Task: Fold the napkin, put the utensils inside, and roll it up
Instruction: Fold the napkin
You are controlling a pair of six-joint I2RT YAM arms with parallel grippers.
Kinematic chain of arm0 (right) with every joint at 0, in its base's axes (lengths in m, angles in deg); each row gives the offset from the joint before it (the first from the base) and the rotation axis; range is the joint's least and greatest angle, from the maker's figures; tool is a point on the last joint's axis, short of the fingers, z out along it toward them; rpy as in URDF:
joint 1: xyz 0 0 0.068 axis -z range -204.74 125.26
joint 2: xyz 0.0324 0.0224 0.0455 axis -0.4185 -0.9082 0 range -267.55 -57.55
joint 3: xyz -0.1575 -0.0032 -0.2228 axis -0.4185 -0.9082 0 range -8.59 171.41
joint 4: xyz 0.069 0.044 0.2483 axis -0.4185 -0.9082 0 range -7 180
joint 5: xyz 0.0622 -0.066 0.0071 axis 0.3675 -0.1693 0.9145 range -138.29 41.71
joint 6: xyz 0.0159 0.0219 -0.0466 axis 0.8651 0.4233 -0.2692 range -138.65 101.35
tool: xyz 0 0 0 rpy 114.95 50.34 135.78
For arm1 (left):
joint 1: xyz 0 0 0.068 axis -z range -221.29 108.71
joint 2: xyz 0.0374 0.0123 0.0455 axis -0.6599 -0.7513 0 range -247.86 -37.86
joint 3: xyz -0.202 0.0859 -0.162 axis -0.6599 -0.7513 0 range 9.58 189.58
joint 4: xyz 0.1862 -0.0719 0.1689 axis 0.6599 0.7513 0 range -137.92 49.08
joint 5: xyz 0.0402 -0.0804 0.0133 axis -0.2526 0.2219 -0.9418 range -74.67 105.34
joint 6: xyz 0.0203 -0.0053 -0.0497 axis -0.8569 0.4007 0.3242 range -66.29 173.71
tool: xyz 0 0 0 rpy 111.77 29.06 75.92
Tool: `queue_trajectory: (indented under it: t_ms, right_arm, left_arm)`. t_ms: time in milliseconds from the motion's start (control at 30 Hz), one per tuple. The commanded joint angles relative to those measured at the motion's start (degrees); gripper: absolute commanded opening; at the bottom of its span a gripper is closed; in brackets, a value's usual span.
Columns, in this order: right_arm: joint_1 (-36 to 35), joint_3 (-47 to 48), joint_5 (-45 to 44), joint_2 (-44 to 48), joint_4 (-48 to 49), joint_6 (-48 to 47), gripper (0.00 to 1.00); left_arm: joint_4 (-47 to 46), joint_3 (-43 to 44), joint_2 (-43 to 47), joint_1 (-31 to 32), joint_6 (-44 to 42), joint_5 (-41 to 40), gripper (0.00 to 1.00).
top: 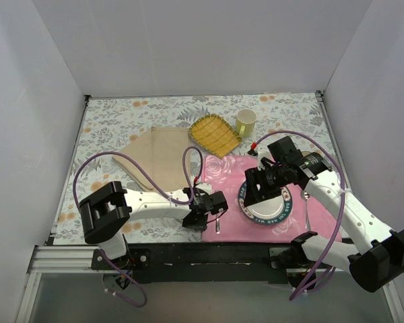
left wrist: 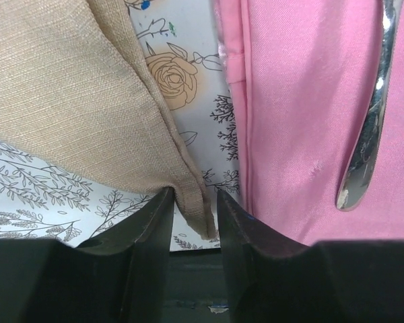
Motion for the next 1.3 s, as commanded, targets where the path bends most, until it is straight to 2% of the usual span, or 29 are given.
queue_trajectory:
  t_ms: [0,133,267,500,533,733,867,1067,1267]
  right_arm:
    - [-0.1,0.0,0.7,1.0,-0.3,-0.6,0.67]
    - [-0.1,0.2,0.7,0.6,-0.2,-0.6,0.67]
    - [-0.1,0.0,0.6,0.4,0.1,-0.7,0.67]
    - [-0.1,0.1,0.4,0.3,0.1,-0.7,0.66]
    - [-0.1,0.2,0.4,0.4,0.1,-0.7,0.66]
    - [-0.1,-0.3,0.2,0.6,0.1,-0.5,0.66]
    - [-0.1,-0.3,0.1,0.4,0.3,-0.5,0.67]
    - [-0.1,0.6,0.2,-0.3,0.5,-0.4,0.67]
    - [-0.1,1.2,-0.1,-0.9,0.7,0.1,0.67]
  left_arm:
    - [-1.2,-1.6,2.0,-0.1,0.2,1.1,0.34]
    - [-2.0,-2.1,2.2,-0.1,0.0,3.2,0.39]
    - [-2.7,-3.0,1.7,-0.1,-0.3,4.0,0.39]
    - [-1.8,-3.8,-0.2,-0.1,-0.6,3.0,0.24]
    - [-1.3,-3.3,-0.2,-0.1,-0.7,2.7,0.19]
    - [3.6,1.0,1.8,-0.2,-0.9,-0.9,0.1]
    - [6.7,3.0,4.3,-1.3,-0.6,-2.5,0.0]
    - [8.8,4.0,10.3,-8.9,-2.7,-2.2,0.0]
    - [7.0,6.7,14.4,-23.0,-10.5,-1.0,0.0]
